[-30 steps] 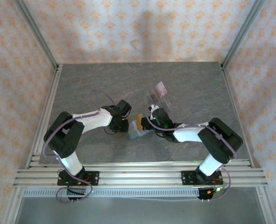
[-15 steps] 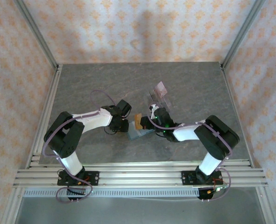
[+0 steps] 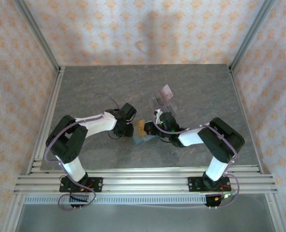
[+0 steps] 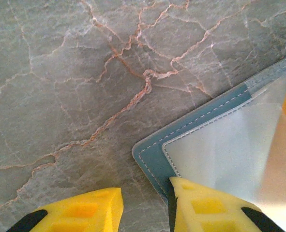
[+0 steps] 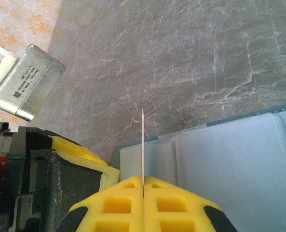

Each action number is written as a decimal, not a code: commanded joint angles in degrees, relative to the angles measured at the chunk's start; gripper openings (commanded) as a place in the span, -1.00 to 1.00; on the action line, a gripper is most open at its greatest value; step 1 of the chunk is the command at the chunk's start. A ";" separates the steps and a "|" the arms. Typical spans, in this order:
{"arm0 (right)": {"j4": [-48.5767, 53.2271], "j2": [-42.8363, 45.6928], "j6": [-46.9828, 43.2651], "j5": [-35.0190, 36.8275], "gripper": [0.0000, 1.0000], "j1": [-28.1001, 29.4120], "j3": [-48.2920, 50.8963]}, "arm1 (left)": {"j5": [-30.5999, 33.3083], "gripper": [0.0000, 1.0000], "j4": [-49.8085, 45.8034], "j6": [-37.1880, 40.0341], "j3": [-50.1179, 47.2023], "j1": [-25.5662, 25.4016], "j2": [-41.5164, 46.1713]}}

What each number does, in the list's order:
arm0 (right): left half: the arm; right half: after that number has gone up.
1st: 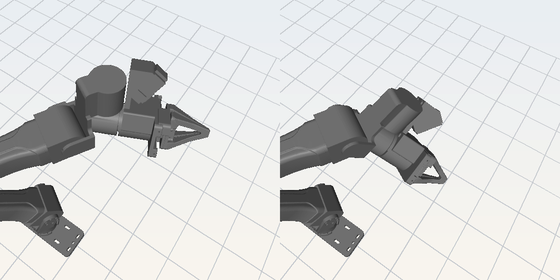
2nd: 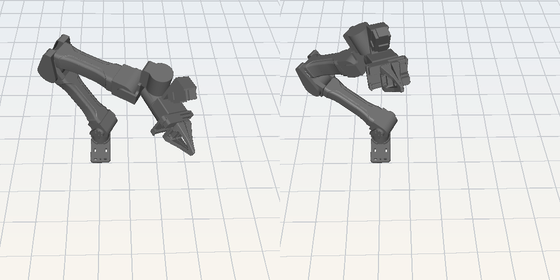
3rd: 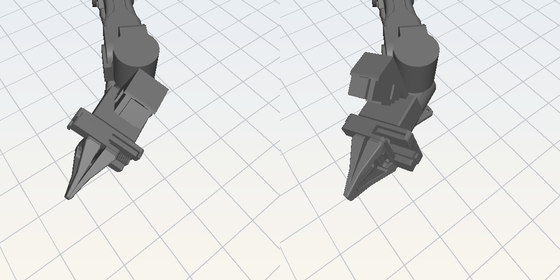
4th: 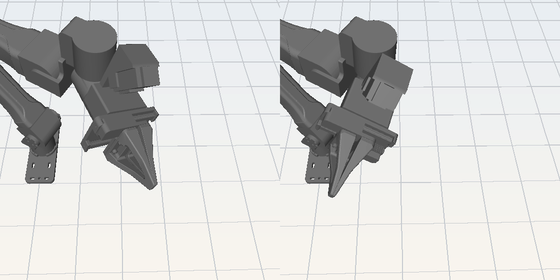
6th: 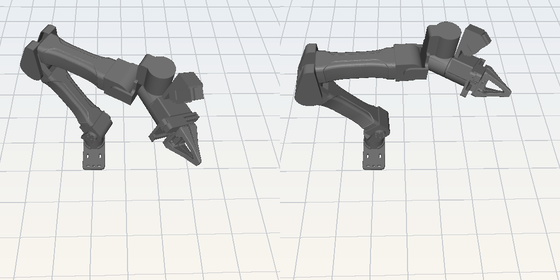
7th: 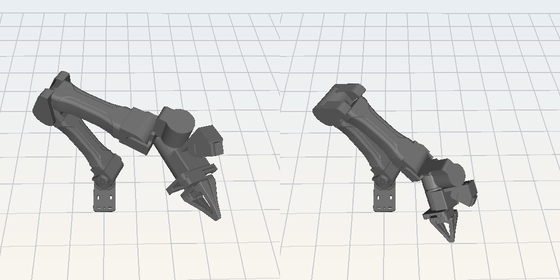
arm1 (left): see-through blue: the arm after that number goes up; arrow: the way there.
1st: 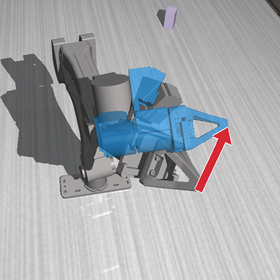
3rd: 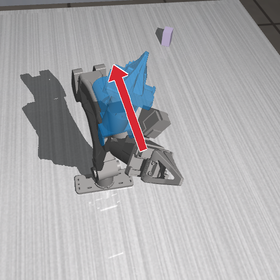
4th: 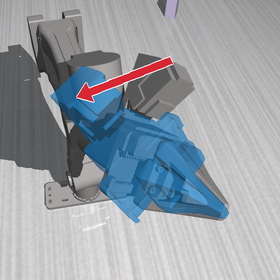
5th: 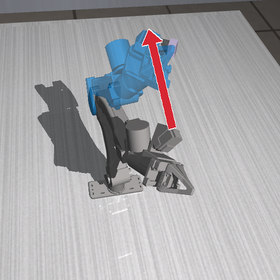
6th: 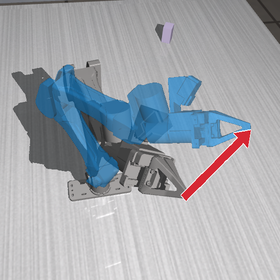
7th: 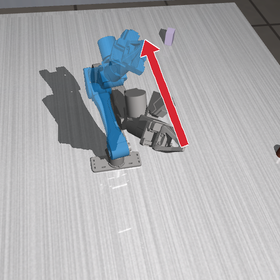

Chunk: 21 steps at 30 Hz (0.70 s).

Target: Put the credit cards into the card holder

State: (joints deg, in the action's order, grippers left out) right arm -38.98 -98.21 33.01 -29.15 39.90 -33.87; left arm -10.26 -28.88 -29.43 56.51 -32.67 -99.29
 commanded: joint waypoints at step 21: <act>22.37 -3.09 -5.00 -4.15 -1.00 -0.17 -6.25 | 5.04 -0.37 2.40 1.57 -2.02 0.52 -6.80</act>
State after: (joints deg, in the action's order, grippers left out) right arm -24.27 -98.87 30.74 -32.60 39.79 -38.65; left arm -10.28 -28.99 -29.43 56.69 -32.67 -99.90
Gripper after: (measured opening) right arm 0.041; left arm 0.317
